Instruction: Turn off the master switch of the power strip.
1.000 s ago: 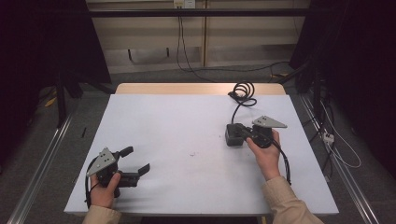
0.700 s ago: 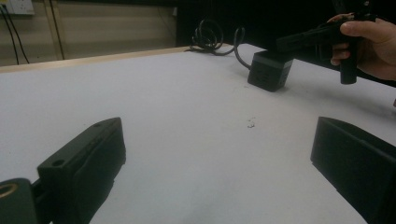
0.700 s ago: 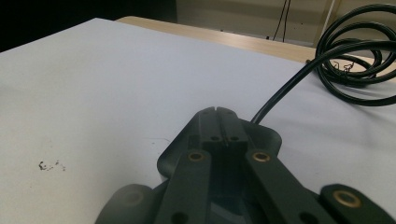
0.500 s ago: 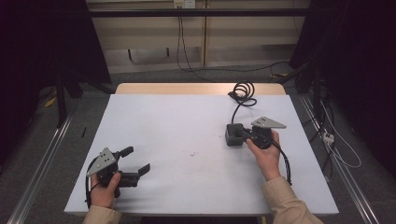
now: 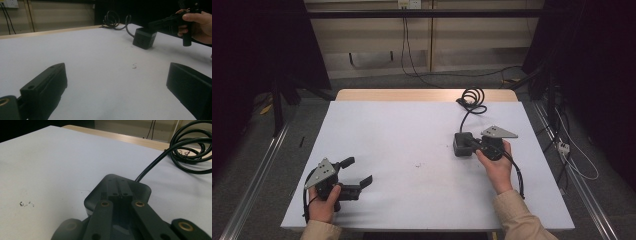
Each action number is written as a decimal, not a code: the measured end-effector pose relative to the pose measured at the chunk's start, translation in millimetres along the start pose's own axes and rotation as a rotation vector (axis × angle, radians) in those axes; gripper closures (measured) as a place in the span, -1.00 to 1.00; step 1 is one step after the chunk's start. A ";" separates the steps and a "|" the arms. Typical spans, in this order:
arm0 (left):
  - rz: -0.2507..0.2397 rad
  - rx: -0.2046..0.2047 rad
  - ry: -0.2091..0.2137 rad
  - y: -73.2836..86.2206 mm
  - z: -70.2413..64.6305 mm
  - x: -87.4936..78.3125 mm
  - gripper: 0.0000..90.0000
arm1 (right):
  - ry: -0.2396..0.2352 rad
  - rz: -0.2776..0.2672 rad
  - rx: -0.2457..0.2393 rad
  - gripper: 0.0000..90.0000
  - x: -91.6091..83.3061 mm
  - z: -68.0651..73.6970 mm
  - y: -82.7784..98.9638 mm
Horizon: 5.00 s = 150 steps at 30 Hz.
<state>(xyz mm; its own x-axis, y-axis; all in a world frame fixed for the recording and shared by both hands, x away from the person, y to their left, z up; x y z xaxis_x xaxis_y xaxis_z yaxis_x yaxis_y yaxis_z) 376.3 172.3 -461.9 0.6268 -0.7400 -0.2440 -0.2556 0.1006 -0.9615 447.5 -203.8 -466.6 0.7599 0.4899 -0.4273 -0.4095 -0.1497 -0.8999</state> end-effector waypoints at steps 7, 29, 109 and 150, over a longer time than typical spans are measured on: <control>-0.001 -0.001 0.000 -0.2 -0.1 -0.3 -0.94 | 0.003 0.007 -0.007 1.00 0.0 -1.0 1.9; -0.002 -0.002 -0.004 -0.3 -0.8 -1.2 -0.94 | -0.008 0.000 0.004 1.00 -0.2 -0.2 3.8; -0.007 0.001 -0.010 -0.6 -2.1 -1.5 -0.94 | 0.013 0.016 -0.033 1.00 0.4 1.4 4.7; -0.002 0.009 -0.005 -0.1 -2.0 -1.1 -0.94 | 0.007 0.011 -0.032 1.00 -2.3 5.0 1.2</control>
<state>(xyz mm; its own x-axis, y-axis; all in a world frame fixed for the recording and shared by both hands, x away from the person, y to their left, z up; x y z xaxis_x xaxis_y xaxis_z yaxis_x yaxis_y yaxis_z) 374.2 171.9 -461.3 0.6308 -0.7370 -0.2426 -0.2476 0.1051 -0.9631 442.8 -200.8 -466.3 0.7592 0.4821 -0.4373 -0.4012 -0.1825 -0.8976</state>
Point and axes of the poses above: each handheld gripper's, and its own axes: x roughly forward along the jaws, y roughly out of its underside, z roughly to its left, the point moved 8 cm from there along x, roughly forward along the jaws, and after that the axes turned 2 degrees about -y, right-handed, at the moved point
